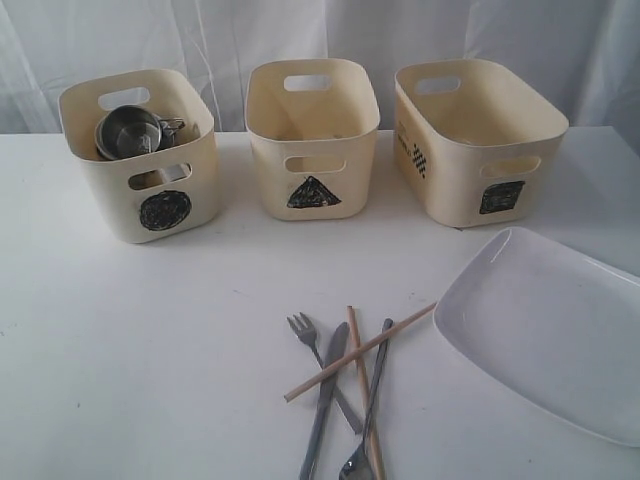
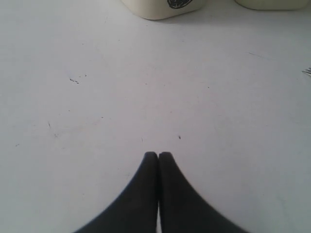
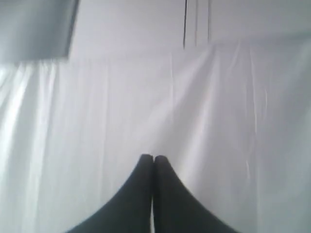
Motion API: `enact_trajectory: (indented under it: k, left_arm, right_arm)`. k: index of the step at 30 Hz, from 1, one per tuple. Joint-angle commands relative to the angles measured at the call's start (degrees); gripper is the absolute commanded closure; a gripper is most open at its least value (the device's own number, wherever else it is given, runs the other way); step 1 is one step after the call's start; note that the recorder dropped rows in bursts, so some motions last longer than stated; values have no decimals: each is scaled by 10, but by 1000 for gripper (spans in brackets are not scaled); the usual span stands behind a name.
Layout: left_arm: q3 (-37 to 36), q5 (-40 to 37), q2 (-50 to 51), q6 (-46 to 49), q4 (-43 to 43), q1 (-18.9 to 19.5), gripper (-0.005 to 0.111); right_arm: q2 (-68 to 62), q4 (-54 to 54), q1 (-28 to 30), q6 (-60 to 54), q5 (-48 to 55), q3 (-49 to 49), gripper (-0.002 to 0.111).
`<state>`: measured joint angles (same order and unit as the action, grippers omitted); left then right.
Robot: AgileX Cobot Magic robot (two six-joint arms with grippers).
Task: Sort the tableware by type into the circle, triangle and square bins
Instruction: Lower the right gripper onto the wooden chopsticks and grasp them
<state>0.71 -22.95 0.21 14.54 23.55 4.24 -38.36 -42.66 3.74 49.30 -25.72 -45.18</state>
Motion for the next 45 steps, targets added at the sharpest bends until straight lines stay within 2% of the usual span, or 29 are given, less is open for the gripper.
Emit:
enact_trajectory:
  k: [1, 5, 7, 12, 18, 20, 26, 31, 34, 37, 42, 45]
  left_arm:
    - [-6, -18, -2, 3, 0, 3, 107]
    - [-6, -18, -2, 3, 0, 3, 107]
    - [-6, -18, -2, 3, 0, 3, 107]
    - [-6, -18, -2, 3, 0, 3, 107]
    - [-6, -18, -2, 3, 0, 3, 107]
    - [-6, -18, -2, 3, 0, 3, 107]
    - [-6, -18, -2, 3, 0, 3, 107]
    - [-6, -18, -2, 3, 0, 3, 107]
    - [-6, -18, -2, 3, 0, 3, 107]
    - [-6, -17, -2, 3, 0, 3, 107]
    - [-6, -17, -2, 4, 0, 3, 107]
    - [-6, -17, -2, 4, 0, 3, 107]
  right_arm:
    - [-195, -144, 3, 68, 183, -21, 108]
    - [-301, -108, 0, 88, 339, -20, 108]
    - [-318, -69, -13, 28, 418, -20, 108]
    - [-326, 199, -39, -348, 629, -20, 108]
    - [-303, 538, -55, -659, 844, -20, 108]
    - [-297, 609, -79, -713, 875, -22, 108]
    - [-344, 596, -179, -717, 934, -83, 108]
    - [-512, 597, -228, -833, 957, -232, 108]
    - [-625, 597, -240, -927, 957, -329, 108]
    - [-696, 598, -247, -1045, 957, -382, 108]
    - [-748, 597, -248, -1139, 957, -394, 108]
    - [-763, 597, -248, -1140, 957, -394, 108]
